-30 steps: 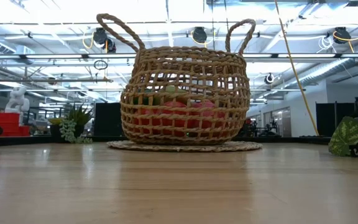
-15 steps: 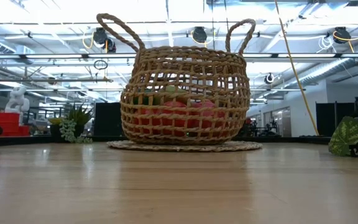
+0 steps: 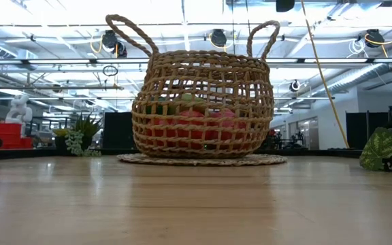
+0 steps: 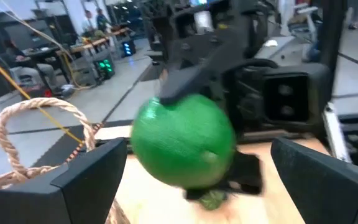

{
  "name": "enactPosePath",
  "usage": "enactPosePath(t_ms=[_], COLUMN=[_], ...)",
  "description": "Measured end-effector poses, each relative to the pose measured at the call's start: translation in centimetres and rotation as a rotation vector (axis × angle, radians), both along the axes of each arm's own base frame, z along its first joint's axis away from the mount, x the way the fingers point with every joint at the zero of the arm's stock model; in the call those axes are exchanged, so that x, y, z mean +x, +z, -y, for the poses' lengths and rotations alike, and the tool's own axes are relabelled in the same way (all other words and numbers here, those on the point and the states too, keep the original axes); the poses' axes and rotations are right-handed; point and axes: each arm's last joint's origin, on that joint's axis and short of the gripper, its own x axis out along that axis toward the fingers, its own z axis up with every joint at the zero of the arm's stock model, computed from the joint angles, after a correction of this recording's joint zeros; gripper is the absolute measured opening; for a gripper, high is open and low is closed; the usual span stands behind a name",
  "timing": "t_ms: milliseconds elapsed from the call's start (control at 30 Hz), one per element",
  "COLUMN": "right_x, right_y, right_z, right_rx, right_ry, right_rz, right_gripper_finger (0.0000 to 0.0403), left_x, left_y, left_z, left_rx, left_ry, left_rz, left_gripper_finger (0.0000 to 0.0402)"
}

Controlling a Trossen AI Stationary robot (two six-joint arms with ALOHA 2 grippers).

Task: Build produce basket
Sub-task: Put the top green lime into the basket

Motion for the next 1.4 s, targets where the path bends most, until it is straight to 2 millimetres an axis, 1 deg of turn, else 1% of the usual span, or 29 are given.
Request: enactPosePath(t_ms=[200, 333, 667, 967, 1267, 1400], right_x=[0.0, 0.0, 0.2, 0.2, 0.2, 0.2], right_y=[0.0, -0.1, -0.1, -0.1, -0.1, -0.1], right_z=[0.0, 0.0, 0.3, 0.3, 0.3, 0.3], right_rx=[-0.001, -0.004, -0.006, 0.015, 0.012, 0.001], right_ry=[-0.001, 0.000, -0.009, -0.003, -0.003, -0.005], right_rz=[-0.001, -0.007, -0.010, 0.001, -0.001, -0.011], right_gripper_finger=[0.0309, 0.0309, 0.0309, 0.0309, 0.0309, 0.0309], left_x=[1.6, 2.1, 2.3, 2.6, 3.4, 3.4], left_y=[-1.0, -1.2, -1.2, -1.3, -2.4, -2.1], left_z=[-0.7, -1.0, -1.2, -2.3, -2.1, -2.1], left_rx=[0.000, -0.011, -0.044, -0.125, -0.105, -0.113], left_ry=[0.049, 0.036, -0.025, 0.007, -0.005, -0.006], left_rz=[0.049, 0.070, 0.073, 0.078, 0.068, 0.090], left_gripper_finger=[0.0400, 0.0400, 0.0399, 0.0399, 0.0399, 0.0388])
